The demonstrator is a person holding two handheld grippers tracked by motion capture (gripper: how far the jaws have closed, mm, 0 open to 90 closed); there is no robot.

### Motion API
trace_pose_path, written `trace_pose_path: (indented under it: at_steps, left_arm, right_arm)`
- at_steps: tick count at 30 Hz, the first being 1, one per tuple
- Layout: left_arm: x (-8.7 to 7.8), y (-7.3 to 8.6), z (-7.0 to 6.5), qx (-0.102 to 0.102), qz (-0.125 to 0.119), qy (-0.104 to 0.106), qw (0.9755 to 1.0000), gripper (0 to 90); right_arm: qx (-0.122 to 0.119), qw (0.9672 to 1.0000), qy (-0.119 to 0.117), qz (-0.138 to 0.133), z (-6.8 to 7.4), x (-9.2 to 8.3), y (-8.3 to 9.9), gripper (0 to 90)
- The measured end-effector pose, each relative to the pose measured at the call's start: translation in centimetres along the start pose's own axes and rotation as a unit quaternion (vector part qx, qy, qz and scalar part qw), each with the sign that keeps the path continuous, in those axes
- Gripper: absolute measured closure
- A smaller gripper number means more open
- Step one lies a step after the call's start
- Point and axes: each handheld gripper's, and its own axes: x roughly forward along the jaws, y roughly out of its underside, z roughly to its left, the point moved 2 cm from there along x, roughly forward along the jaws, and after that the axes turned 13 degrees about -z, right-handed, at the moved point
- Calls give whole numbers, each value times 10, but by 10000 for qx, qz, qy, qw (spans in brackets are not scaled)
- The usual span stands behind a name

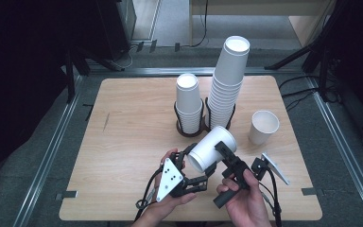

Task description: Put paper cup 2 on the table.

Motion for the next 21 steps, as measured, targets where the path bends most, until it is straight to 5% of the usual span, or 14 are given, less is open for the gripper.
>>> trace_pose_path:
  at_steps: [21]
  left_arm:
    - [1, 3, -12, 40, 35, 227, 9997, 231]
  right_arm:
    - [300, 9995, 80, 12, -8, 4, -5, 57]
